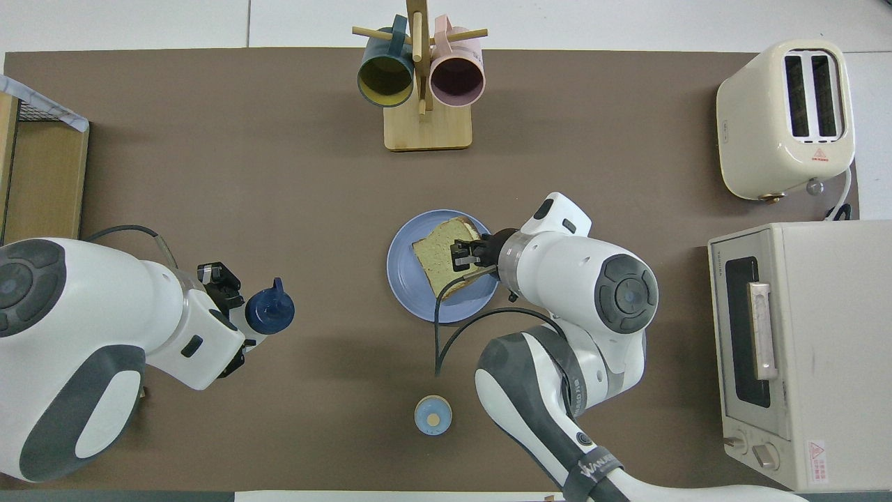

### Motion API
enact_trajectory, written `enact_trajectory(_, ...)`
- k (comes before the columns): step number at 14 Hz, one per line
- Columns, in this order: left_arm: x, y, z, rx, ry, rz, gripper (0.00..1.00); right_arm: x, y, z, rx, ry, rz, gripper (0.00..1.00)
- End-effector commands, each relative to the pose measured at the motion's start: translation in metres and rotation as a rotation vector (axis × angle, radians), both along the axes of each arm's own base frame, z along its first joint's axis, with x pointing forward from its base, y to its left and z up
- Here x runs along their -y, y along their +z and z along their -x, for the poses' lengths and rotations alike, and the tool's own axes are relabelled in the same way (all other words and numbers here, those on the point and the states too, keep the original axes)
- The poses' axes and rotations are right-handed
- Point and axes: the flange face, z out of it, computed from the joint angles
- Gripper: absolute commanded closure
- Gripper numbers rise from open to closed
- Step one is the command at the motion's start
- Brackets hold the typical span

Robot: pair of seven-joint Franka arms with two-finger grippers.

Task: Put bread on plate and add seasoning
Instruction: 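Open the right gripper to release the bread and draw back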

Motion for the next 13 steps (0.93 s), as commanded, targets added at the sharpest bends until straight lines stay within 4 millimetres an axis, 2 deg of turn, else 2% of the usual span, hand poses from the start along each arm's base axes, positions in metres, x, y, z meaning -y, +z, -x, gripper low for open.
enact_trajectory(1, -0.005, 0.001, 0.005, 0.028, -0.017, 0.005, 1.00, 0.004, 0.007, 0.004, -0.013, 0.005, -0.009, 0.00)
enact_trajectory(4, -0.005, 0.002, 0.005, 0.033, -0.015, 0.007, 1.00, 0.015, 0.036, -0.012, -0.009, 0.004, -0.014, 0.00)
enact_trajectory(6, -0.005, 0.002, 0.005, 0.033, -0.015, 0.007, 1.00, 0.026, 0.070, -0.034, -0.083, 0.007, -0.019, 0.00)
enact_trajectory(8, -0.005, 0.001, 0.005, 0.033, -0.015, 0.005, 1.00, 0.025, 0.105, -0.042, -0.159, -0.010, -0.045, 0.00)
enact_trajectory(10, -0.005, 0.002, 0.004, 0.037, -0.003, 0.006, 1.00, 0.008, 0.138, -0.035, -0.248, -0.105, -0.079, 0.00)
enact_trajectory(11, -0.003, 0.002, 0.005, 0.037, -0.003, 0.006, 1.00, -0.010, 0.153, -0.027, -0.283, -0.139, -0.093, 0.00)
enact_trajectory(12, 0.000, 0.003, 0.005, 0.040, -0.006, 0.007, 1.00, -0.032, 0.166, -0.012, -0.309, -0.167, -0.109, 0.04)
enact_trajectory(13, 0.003, 0.002, 0.005, 0.041, -0.010, 0.006, 1.00, -0.046, 0.175, -0.001, -0.330, -0.205, -0.123, 0.05)
